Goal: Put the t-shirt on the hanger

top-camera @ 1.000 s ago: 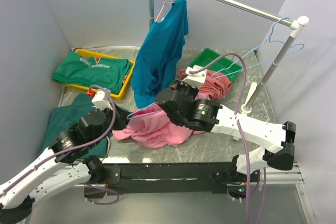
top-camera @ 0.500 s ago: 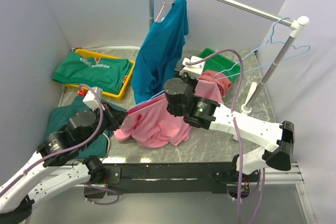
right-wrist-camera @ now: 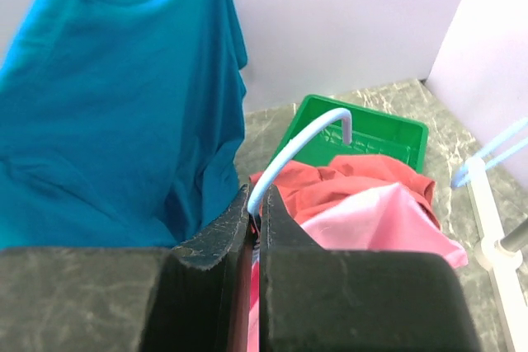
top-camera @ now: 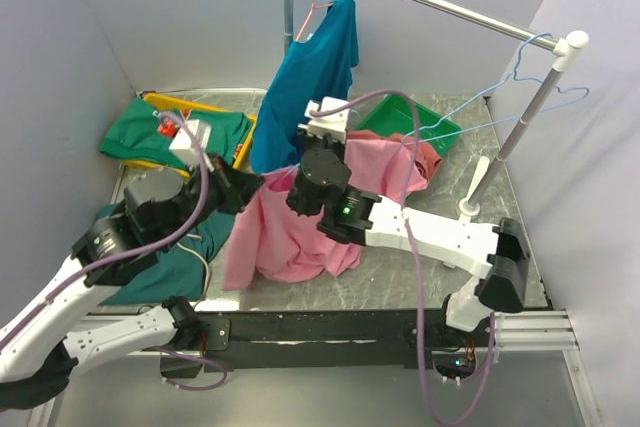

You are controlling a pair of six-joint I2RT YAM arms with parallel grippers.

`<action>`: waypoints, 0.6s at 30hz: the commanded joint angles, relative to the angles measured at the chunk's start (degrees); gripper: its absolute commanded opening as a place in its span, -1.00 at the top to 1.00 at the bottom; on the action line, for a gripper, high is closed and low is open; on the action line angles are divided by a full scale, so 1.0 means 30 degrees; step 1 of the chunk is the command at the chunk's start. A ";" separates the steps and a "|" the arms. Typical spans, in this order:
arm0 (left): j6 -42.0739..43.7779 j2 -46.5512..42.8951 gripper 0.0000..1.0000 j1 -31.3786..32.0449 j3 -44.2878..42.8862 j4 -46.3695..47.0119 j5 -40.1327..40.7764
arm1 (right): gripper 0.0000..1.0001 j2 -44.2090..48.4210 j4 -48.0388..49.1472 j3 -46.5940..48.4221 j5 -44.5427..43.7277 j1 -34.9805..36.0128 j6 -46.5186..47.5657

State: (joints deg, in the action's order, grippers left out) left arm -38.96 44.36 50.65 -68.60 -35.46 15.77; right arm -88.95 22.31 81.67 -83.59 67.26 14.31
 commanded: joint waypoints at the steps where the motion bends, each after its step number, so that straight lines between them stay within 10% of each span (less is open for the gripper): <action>1: 0.1148 0.1295 0.98 0.0020 -0.2528 0.2067 -0.1420 | 1.00 -0.1111 0.6542 0.2101 -0.0378 0.0049 0.6341; 6: 0.2409 0.2176 0.98 -0.0068 -0.3617 0.1100 -0.0014 | 1.00 -0.1318 0.5411 0.4470 0.0323 0.0663 0.7134; 11: 0.3844 0.3840 0.97 -0.0360 -0.5900 0.0135 -0.0627 | 1.00 -0.2600 -1.2370 1.1321 0.4421 0.0811 -0.4963; 18: 0.5221 0.4783 0.92 -0.1092 -0.7717 -0.0775 -0.1415 | 1.00 -0.2756 -1.6342 1.2303 0.9752 0.0489 -0.7258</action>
State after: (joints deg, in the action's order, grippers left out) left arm -27.57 58.02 48.95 -88.33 -36.18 13.78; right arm -97.30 -13.19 120.70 -67.44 69.32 0.91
